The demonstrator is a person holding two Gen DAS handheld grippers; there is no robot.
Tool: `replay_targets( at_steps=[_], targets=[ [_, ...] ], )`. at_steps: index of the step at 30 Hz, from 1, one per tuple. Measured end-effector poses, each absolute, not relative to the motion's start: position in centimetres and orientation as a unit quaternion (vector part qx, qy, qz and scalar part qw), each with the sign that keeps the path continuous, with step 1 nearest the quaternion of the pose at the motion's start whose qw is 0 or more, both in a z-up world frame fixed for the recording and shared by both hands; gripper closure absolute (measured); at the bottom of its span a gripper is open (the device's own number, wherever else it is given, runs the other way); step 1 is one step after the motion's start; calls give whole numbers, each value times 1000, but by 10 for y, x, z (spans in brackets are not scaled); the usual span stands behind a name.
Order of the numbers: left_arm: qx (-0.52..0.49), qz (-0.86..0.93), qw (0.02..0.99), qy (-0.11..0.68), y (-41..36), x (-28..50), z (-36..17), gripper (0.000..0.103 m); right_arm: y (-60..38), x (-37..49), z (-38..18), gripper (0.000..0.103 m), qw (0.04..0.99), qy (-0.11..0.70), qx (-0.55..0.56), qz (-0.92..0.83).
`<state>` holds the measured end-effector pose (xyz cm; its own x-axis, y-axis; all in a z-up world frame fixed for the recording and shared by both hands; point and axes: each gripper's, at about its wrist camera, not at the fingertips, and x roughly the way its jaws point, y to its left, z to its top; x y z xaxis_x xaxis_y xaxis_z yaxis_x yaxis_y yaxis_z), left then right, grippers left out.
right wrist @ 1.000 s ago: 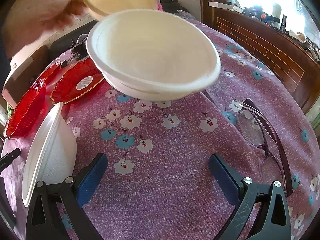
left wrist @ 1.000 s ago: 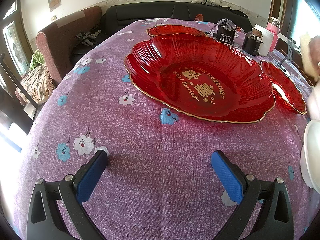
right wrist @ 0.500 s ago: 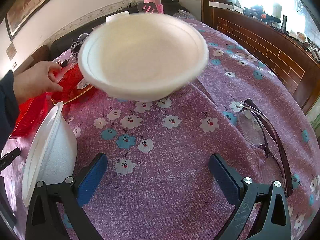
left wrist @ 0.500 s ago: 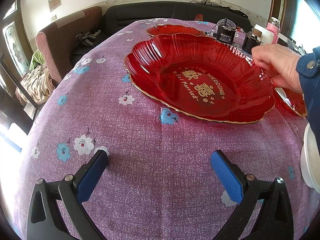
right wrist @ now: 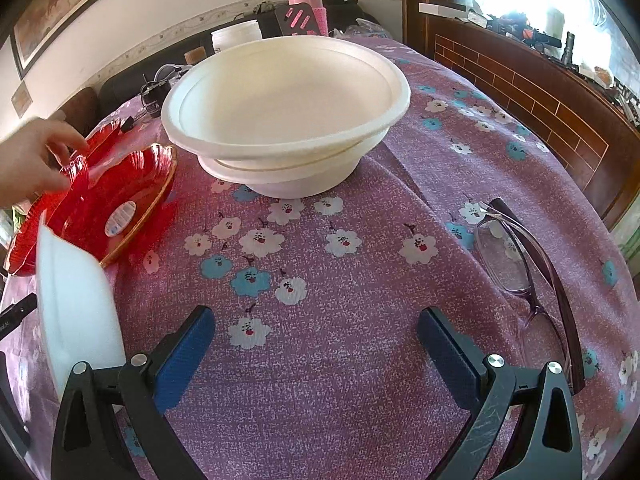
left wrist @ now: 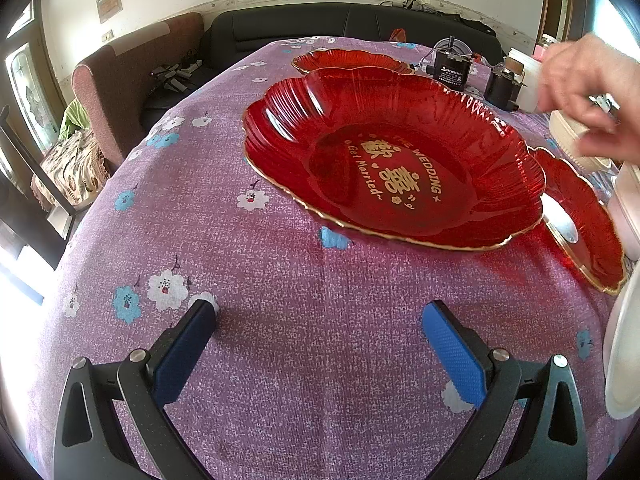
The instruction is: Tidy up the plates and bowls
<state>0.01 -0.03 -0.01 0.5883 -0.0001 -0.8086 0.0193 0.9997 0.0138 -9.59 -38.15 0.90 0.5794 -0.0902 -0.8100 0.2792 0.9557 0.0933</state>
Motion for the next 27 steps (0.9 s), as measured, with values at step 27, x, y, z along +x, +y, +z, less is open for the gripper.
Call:
replay_targets(
  at_steps=[27],
  targets=[
    [10, -5, 891, 454, 0, 0, 0, 0, -320, -196, 89, 0, 936, 321, 134, 50]
  ],
)
